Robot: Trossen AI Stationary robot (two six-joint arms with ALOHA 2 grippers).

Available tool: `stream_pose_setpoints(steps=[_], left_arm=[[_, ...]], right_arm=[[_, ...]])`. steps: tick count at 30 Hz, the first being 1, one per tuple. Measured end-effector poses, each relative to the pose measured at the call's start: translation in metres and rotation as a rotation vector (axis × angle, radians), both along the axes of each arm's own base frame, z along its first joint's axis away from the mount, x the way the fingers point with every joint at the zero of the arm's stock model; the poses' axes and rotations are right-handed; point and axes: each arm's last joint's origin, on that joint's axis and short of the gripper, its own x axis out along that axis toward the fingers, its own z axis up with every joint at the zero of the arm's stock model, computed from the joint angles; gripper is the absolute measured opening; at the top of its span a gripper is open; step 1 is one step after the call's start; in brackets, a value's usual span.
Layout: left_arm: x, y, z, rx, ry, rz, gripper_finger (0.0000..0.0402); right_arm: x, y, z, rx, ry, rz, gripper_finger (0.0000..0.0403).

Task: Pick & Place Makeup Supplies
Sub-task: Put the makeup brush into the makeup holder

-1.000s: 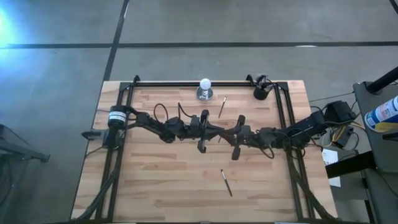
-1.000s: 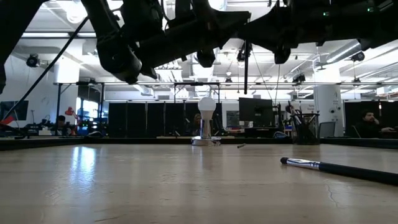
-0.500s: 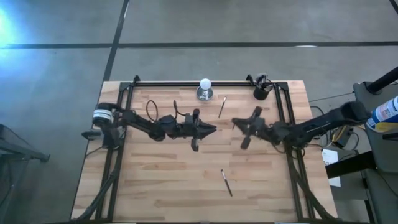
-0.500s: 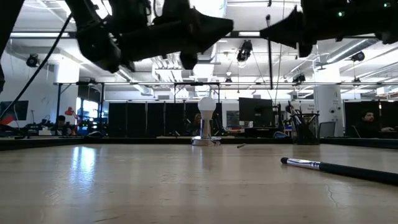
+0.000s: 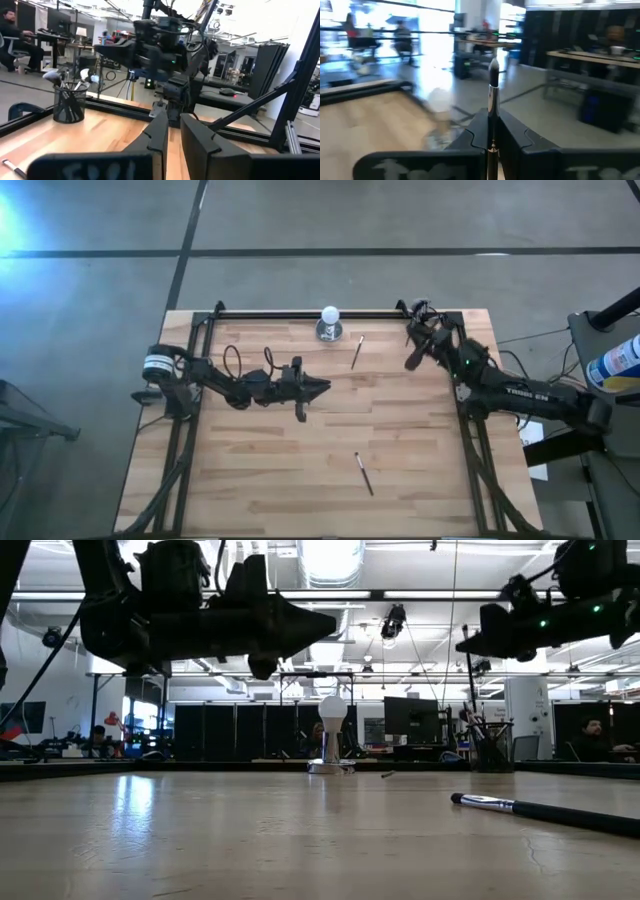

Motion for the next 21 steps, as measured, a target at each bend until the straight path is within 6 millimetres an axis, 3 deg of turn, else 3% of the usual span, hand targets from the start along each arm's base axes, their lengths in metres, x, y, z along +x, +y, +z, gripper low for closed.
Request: stream_pose_setpoints(steps=[9, 21], left_arm=[[0.000, 0.002, 0.000, 0.001, 0.001, 0.008, 0.0045], [0.000, 0.003, 0.000, -0.007, 0.001, 0.008, 0.0045]], right_arm=[[-0.022, -0.043, 0.003, -0.046, -0.048, -0.268, 0.0014], [-0.015, -0.074, -0.014, -0.131, 0.017, -0.491, 0.0014]])
